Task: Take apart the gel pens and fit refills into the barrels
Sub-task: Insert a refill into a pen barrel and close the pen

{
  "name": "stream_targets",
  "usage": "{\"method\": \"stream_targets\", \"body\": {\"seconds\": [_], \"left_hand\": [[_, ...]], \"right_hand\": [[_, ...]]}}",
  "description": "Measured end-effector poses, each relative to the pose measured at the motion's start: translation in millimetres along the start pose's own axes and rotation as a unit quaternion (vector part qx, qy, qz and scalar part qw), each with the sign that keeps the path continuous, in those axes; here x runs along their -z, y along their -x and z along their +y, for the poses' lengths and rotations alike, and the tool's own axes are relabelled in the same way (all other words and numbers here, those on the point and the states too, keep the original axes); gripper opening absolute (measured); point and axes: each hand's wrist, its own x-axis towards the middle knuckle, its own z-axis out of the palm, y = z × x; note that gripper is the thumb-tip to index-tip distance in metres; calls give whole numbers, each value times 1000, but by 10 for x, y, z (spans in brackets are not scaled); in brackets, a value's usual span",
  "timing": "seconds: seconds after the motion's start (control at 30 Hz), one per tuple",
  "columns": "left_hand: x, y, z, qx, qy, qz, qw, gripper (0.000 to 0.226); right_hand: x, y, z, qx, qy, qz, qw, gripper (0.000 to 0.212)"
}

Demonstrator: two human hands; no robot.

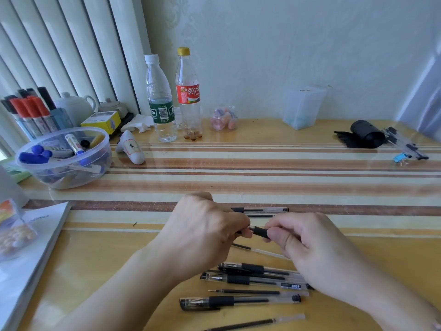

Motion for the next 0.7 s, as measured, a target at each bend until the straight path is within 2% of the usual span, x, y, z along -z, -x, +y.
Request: {"method": "stream_targets", "body": {"seconds": [0.07,0.13,0.23,0.3,0.33,0.4,0.5,0.6,0.7], "left_hand": [[6,0,8,-19,-8,9,1000,11],[12,0,28,25,26,4,999,9],[47,-21,46,138,102,-8,985,20],[29,11,-20,177,218,-28,959,19],[29,22,-63,181,237,-36,954,21],[-6,48,-147,176,206,-44,962,26],[-52,33,-210,216,184,-50,958,28],[-56,5,-193,241,184,-13,953,16],[-35,-6,-128,217,180,2,959,11]], "right_hand": [[49,-5,-19,-34,-83,-36,995,26],[79,-29,-24,-26,-92,-43,995,24],[87,-65,22,9,-31,3,999,17],[116,-62,68,12,-40,31,999,20],[135,-62,99,12,-47,49,998,20],[176,-65,150,17,-45,76,996,12],[193,-74,169,25,14,104,994,5],[182,-79,172,12,64,115,991,17],[171,-82,186,8,72,114,991,20]]}}
